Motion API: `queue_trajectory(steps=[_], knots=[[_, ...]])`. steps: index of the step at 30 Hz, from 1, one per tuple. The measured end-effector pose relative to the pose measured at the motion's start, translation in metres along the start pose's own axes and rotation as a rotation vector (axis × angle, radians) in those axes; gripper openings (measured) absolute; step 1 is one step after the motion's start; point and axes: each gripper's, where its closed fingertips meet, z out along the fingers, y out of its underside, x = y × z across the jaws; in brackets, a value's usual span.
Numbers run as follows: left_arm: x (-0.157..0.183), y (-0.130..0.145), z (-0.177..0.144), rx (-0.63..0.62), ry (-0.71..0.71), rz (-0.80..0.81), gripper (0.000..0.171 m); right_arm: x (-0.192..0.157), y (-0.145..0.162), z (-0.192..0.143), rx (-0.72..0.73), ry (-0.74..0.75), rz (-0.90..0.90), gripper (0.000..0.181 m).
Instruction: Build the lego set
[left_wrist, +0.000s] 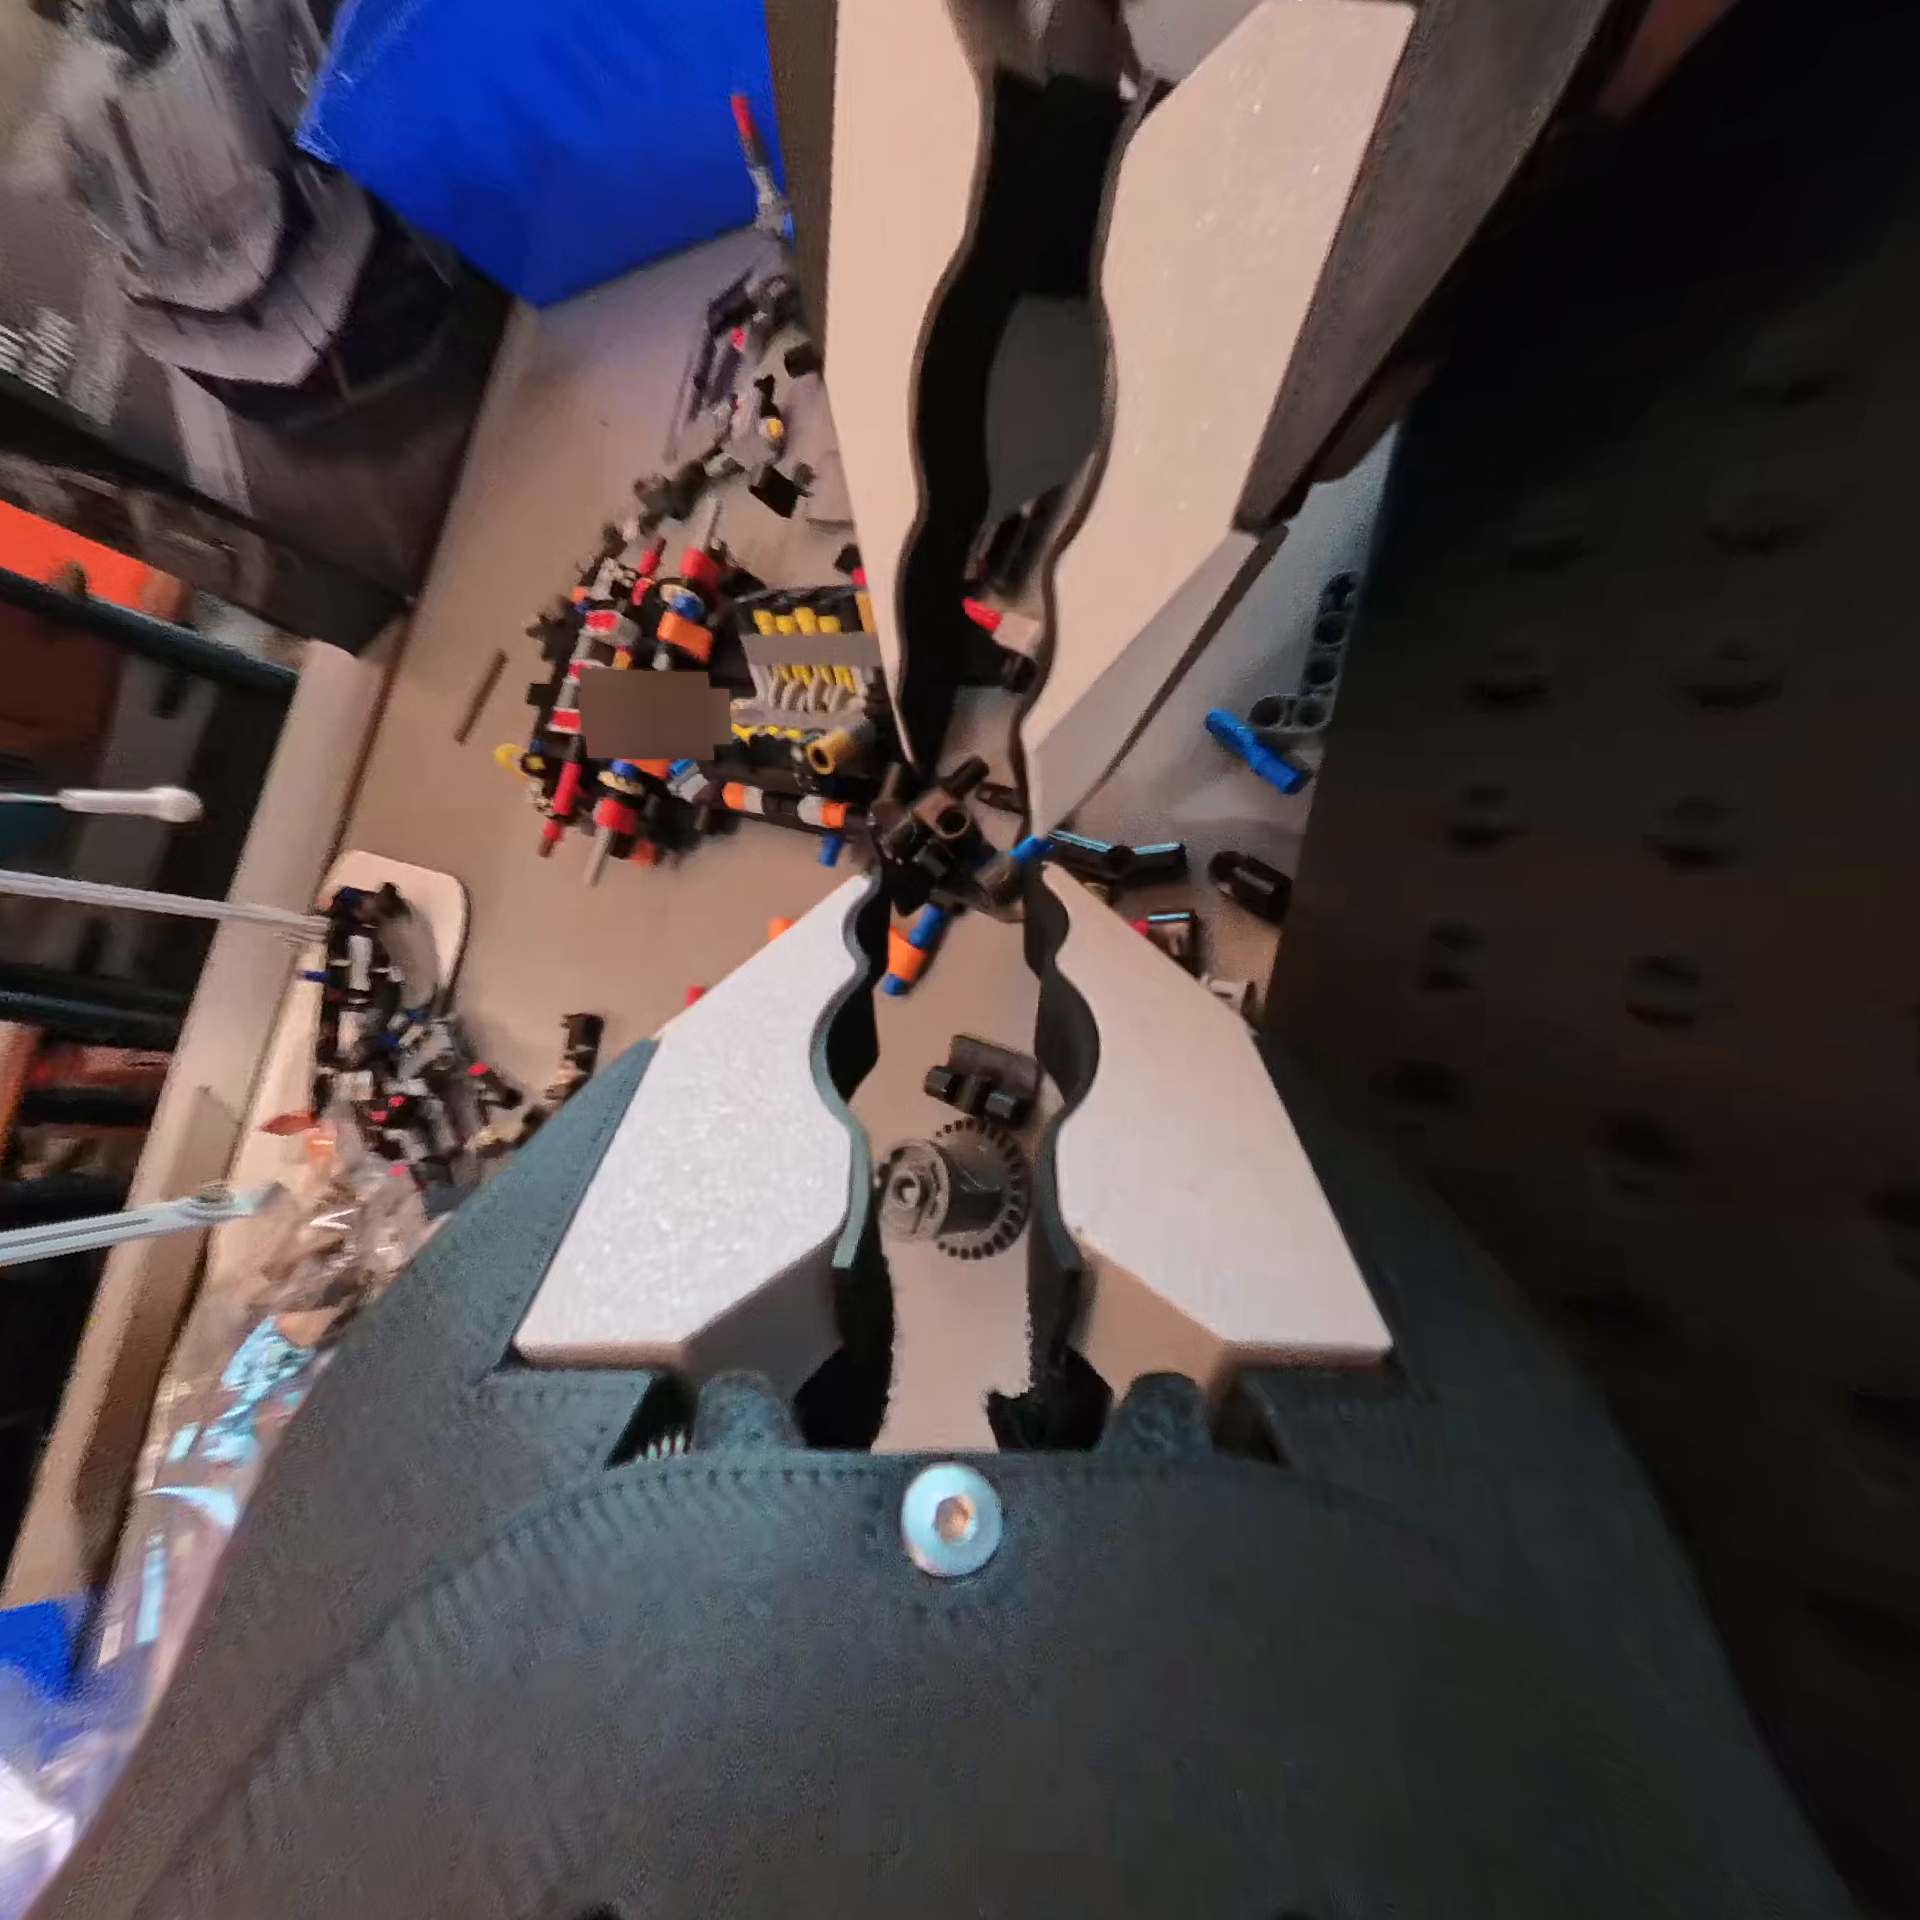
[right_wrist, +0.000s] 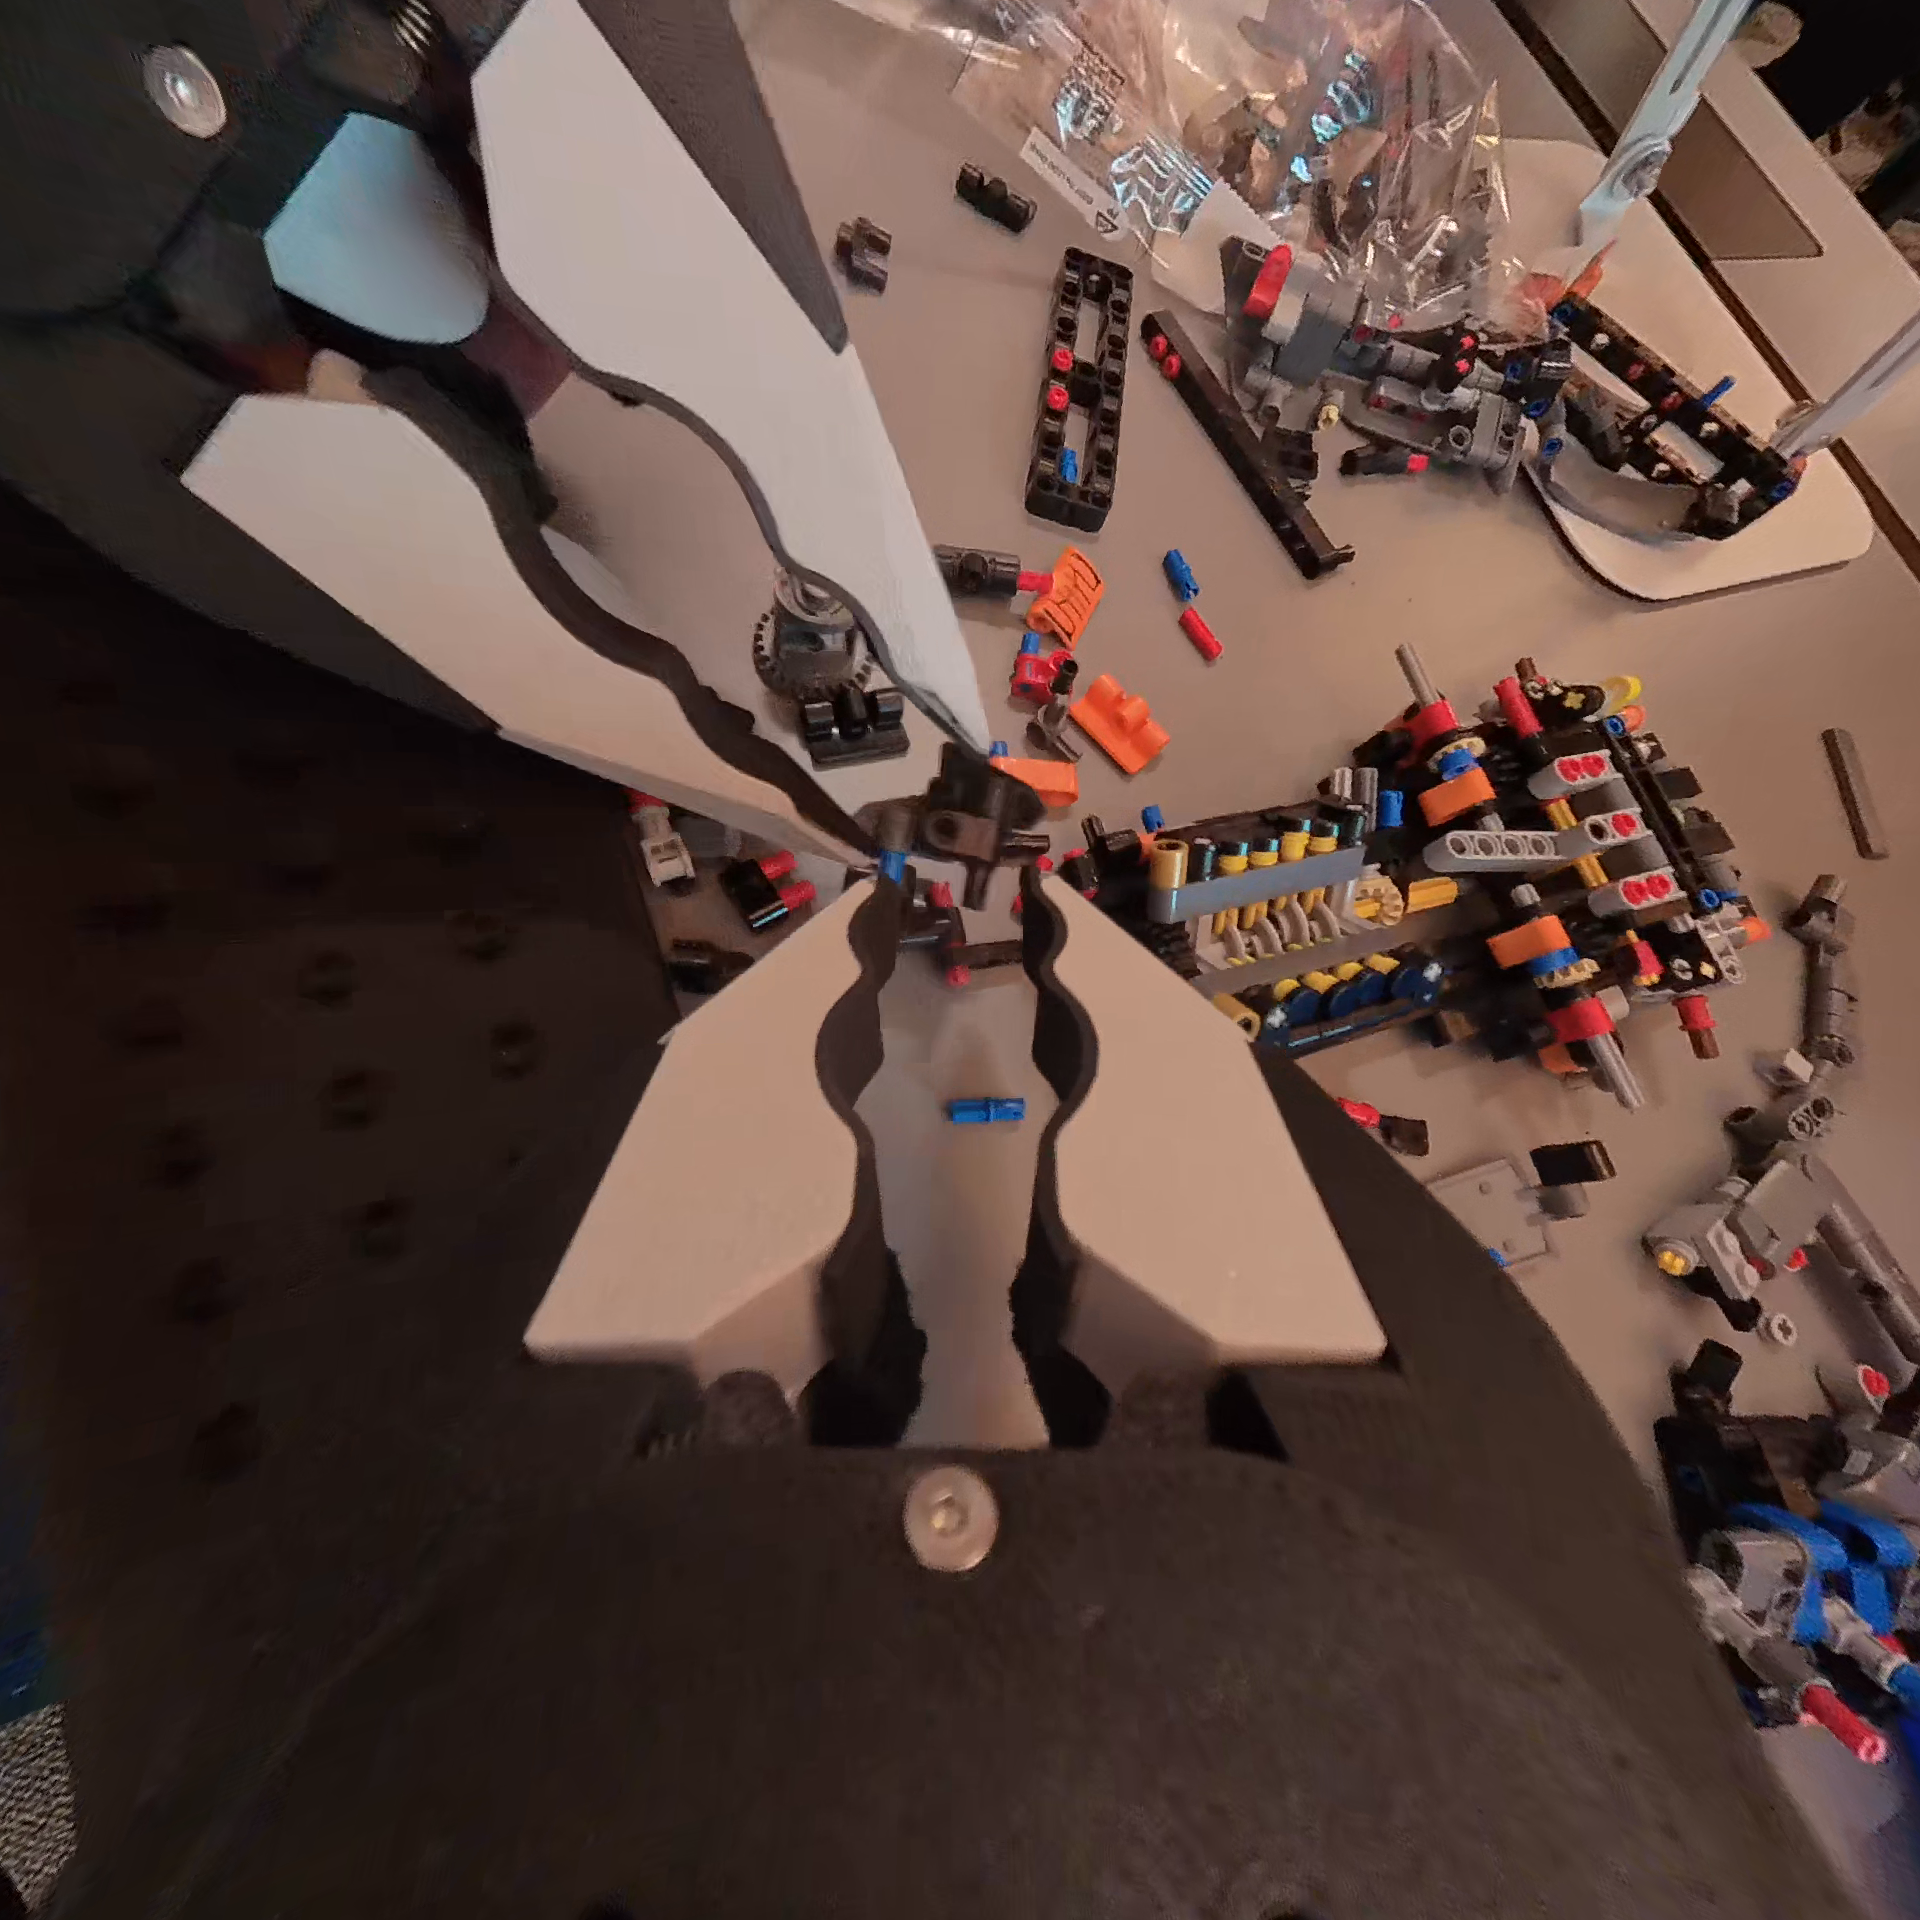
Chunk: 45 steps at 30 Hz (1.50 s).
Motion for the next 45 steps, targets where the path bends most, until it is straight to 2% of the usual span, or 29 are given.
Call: queue_trajectory(steps=[4, 5, 8, 9, 11, 13, 16, 19, 22, 25, 28, 33, 35, 38, 45], knots=[[0.000, -0.005, 0.002, -0.019, -0.064, 0.091, 0.022, 0.002, -0.001, 0.000, 0.004, 0.014, 0.009, 0.019], [0.002, -0.006, 0.002, -0.015, -0.058, 0.107, 0.017, 0.004, 0.000, -0.001, 0.005, 0.024, 0.018, 0.014], [0.002, -0.013, 0.000, 0.013, -0.082, 0.130, 0.016, 0.005, -0.001, -0.003, 0.014, 0.010, 0.044, 0.012], [0.002, -0.015, -0.001, 0.024, -0.085, 0.127, 0.014, 0.004, 0.000, -0.002, 0.009, 0.004, 0.040, 0.012], [-0.003, -0.017, -0.004, 0.038, -0.113, 0.133, 0.000, 0.004, 0.000, -0.001, 0.005, 0.016, 0.032, 0.006], [0.002, -0.024, -0.006, 0.078, -0.097, 0.142, 0.000, 0.002, -0.003, -0.003, 0.028, 0.003, 0.033, 0.000], [0.001, -0.014, -0.001, 0.025, -0.099, 0.152, 0.000, 0.000, -0.003, -0.004, 0.030, -0.012, 0.034, 0.000], [-0.004, -0.014, -0.004, 0.041, -0.100, 0.104, 0.000, 0.001, -0.002, -0.004, 0.021, 0.003, 0.024, 0.000], [-0.020, -0.004, -0.008, 0.027, -0.131, 0.013, 0.002, -0.005, -0.005, -0.007, 0.054, -0.044, 0.016, 0.000], [-0.027, -0.002, -0.010, 0.051, -0.119, -0.079, 0.004, -0.014, 0.001, -0.006, 0.029, -0.109, 0.008, 0.017], [-0.031, 0.002, -0.009, 0.030, -0.140, -0.090, 0.002, -0.020, 0.010, 0.001, -0.038, -0.133, -0.020, 0.029], [-0.027, 0.003, -0.005, 0.009, -0.126, -0.074, 0.002, -0.021, 0.020, 0.008, -0.111, -0.125, -0.037, 0.021], [-0.026, 0.004, -0.004, 0.003, -0.123, -0.078, 0.002, -0.021, 0.020, 0.009, -0.119, -0.114, -0.055, 0.011], [-0.026, 0.005, -0.004, 0.003, -0.115, -0.091, 0.003, -0.021, 0.019, 0.009, -0.122, -0.105, -0.060, 0.008], [-0.031, 0.006, -0.009, 0.038, -0.095, -0.158, 0.005, -0.013, 0.007, 0.001, -0.046, -0.030, -0.101, 0.006]])
